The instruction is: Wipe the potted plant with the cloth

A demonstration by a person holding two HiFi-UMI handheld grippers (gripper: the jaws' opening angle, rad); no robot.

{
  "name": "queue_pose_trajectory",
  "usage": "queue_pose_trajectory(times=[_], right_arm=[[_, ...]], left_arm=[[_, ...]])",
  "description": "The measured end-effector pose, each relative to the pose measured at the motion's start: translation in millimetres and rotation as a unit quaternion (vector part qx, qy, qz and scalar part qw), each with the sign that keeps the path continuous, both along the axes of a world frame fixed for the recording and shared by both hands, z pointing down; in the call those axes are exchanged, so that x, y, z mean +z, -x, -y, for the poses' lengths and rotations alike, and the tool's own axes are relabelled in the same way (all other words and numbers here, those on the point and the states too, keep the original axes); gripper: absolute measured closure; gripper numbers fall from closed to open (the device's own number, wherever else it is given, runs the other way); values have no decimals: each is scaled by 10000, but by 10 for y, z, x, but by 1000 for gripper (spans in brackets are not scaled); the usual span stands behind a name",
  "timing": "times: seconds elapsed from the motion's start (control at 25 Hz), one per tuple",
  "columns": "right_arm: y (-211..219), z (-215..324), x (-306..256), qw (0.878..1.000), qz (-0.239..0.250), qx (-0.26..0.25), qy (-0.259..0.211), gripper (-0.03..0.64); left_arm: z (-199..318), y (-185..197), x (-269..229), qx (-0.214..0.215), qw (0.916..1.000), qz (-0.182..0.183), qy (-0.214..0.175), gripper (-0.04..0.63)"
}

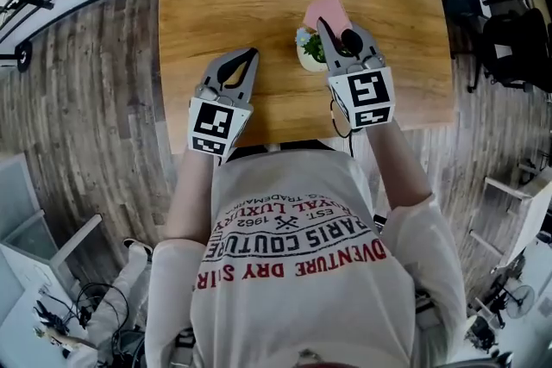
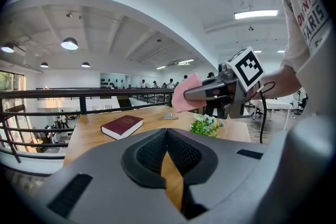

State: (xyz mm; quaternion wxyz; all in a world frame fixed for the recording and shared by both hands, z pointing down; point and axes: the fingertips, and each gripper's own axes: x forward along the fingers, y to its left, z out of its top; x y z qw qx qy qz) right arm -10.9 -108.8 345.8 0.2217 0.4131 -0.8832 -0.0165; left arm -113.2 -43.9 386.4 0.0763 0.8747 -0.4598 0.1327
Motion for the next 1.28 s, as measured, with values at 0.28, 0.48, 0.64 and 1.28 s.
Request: queue_pose_trajectory(times=[0.28, 0.48, 0.64, 1.28], right_arm=[[-252, 524, 321, 9961, -468, -380, 640, 581], [-423, 772, 792, 9860, -823, -765, 1230, 581], [-450, 851, 1158, 9672, -1291, -1295, 1763, 581], [-266, 514, 1812, 8904, -1985, -2595, 3170, 581]], left_arm=[[313, -129, 121, -366, 9992, -90, 166, 580], [449, -237, 310, -635, 9970, -93, 437, 580], [526, -255, 465, -882, 9939, -107, 647, 580], [689, -124, 786, -1172, 9879, 12, 1014, 580]])
